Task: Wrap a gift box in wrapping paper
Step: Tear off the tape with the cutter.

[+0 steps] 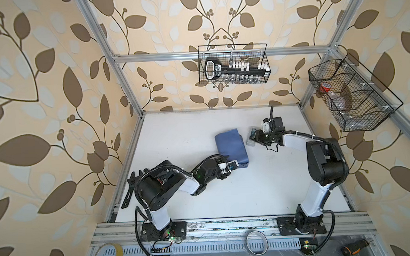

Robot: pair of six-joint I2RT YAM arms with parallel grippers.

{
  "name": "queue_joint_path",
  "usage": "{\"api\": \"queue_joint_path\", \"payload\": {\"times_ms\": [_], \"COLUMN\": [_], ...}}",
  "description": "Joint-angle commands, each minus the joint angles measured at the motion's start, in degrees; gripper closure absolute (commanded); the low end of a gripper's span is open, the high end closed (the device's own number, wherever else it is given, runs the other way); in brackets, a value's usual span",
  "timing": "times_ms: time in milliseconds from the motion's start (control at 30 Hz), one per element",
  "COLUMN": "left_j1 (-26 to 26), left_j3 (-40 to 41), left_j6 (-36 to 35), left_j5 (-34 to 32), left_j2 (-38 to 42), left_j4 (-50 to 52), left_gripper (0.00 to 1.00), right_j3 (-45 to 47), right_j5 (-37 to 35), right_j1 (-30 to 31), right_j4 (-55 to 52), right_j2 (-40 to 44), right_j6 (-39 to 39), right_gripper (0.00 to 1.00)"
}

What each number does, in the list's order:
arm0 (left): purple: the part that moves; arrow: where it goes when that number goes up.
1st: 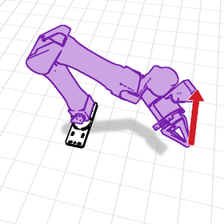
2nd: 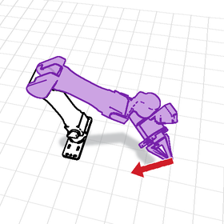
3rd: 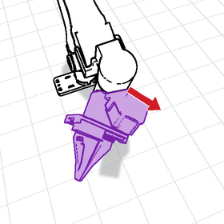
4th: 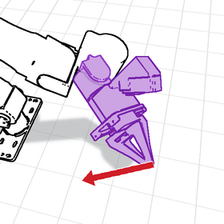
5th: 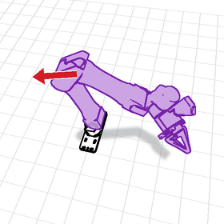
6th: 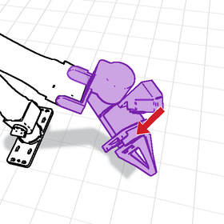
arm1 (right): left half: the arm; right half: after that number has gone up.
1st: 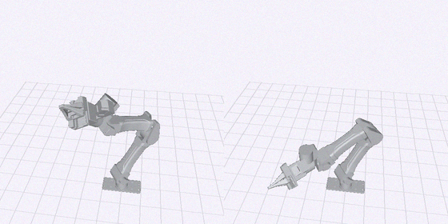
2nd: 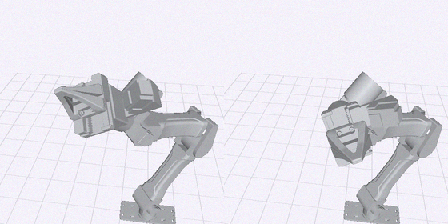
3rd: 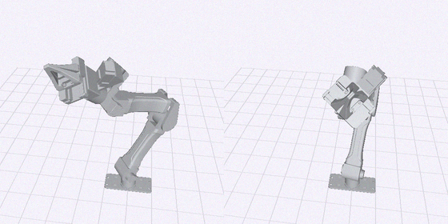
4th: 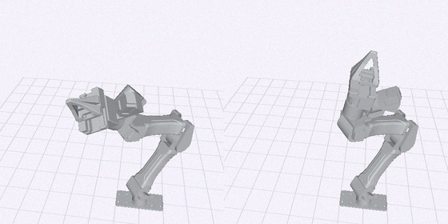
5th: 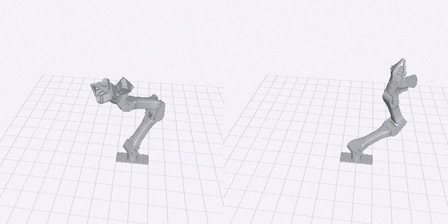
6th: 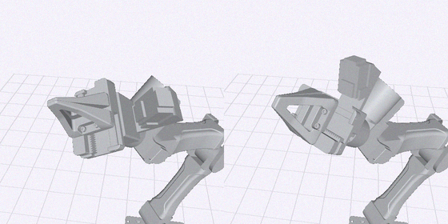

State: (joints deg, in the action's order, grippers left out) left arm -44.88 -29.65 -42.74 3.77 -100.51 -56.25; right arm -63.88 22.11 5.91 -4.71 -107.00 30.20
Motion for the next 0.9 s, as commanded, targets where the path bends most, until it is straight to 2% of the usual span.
{"api": "queue_joint_path", "payload": {"times_ms": [0, 267, 867], "left_j1": [0.23, 0.31, 0.19], "left_j3": [1.61, 1.59, 1.47], "left_j6": [1.16, 1.14, 1.08], "left_j5": [0.79, 0.79, 0.82], "left_j2": [-1.21, -1.16, -0.92], "left_j4": [4.22, 4.23, 4.4], "left_gripper": [0.43, 0.43, 0.43], "right_j3": [-1.23, -0.94, 5.12], "right_j5": [2.1, 3.75, 8.74], "right_j1": [-0.16, -0.39, -1.33], "right_j4": [1.09, 3.38, 13.8], "right_j2": [-1.84, -3.95, -5.84], "right_j6": [0.3, 2.57, 13.13], "right_gripper": [0.55, 0.58, 0.63]}}
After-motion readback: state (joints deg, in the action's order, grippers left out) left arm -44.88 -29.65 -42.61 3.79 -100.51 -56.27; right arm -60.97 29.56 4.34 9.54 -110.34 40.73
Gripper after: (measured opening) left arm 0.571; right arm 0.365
